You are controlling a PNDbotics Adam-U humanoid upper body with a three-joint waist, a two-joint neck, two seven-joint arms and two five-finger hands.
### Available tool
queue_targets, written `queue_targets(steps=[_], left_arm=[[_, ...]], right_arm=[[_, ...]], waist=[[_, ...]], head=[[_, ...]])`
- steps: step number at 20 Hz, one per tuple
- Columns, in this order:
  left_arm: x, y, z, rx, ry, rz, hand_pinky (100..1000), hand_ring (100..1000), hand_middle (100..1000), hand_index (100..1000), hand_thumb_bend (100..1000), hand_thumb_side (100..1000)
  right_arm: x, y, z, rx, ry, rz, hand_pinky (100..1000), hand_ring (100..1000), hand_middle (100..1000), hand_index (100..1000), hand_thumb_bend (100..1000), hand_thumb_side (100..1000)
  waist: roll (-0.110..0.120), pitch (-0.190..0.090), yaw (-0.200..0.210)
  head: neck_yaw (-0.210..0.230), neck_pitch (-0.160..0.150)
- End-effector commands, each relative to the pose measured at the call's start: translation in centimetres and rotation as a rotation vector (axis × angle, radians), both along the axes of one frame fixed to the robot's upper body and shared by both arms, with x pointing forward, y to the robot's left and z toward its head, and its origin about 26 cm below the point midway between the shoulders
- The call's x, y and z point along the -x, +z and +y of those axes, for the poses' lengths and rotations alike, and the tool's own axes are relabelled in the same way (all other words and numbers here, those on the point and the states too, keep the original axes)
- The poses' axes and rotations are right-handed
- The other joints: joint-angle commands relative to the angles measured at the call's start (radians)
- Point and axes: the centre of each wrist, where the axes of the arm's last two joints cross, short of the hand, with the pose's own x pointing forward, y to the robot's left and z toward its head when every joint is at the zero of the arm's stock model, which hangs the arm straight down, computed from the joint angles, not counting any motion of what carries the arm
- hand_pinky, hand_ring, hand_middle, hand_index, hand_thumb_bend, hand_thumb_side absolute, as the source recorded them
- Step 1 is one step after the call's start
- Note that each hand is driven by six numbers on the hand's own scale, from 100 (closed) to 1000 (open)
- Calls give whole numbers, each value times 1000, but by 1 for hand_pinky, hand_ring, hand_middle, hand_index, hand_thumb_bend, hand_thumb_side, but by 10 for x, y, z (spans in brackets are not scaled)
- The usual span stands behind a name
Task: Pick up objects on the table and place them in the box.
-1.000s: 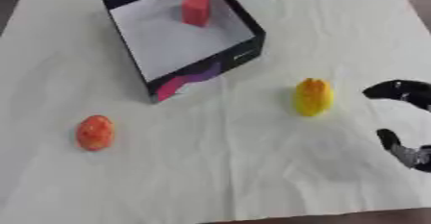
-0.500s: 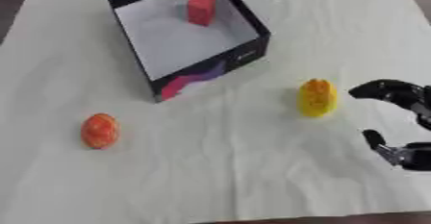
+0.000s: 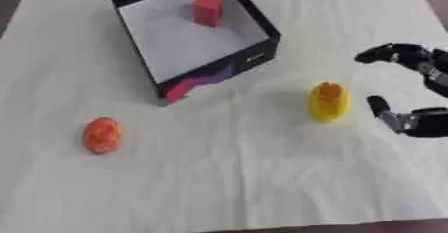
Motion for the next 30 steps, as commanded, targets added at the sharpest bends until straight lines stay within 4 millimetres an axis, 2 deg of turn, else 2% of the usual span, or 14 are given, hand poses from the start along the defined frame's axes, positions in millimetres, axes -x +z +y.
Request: queue_targets(steps=[1, 9, 14, 23, 30], left_arm=[[2, 7, 3, 0, 9, -18, 776, 754, 806, 822, 325, 511], [-2, 3, 5, 12, 14, 1, 776, 753, 802, 821, 320, 520], [-4, 1, 4, 16, 7, 10, 775, 752, 798, 820, 318, 524], [-6, -2, 3, 21, -3, 24, 775, 752, 790, 817, 318, 529], [-5, -3, 2, 19, -33, 26, 792, 760, 794, 822, 251, 555]], right_arm=[[-1, 17, 2, 59, 0, 48, 941, 866, 838, 923, 100, 316], [-5, 23, 8, 131, -20, 138, 945, 870, 836, 914, 115, 483], [-8, 23, 16, 183, -13, 137, 951, 881, 845, 919, 182, 498], [-10, 14, 28, 244, -26, 178, 955, 891, 855, 922, 221, 504], [-13, 12, 35, 279, -33, 178, 957, 900, 863, 922, 271, 521]], waist=[[-14, -14, 4], [-16, -12, 8], [-16, -11, 14], [-14, -6, 27], [-10, 1, 38]], head=[[-6, -1], [-6, 3], [-12, 4], [-19, 0], [-22, -2]])
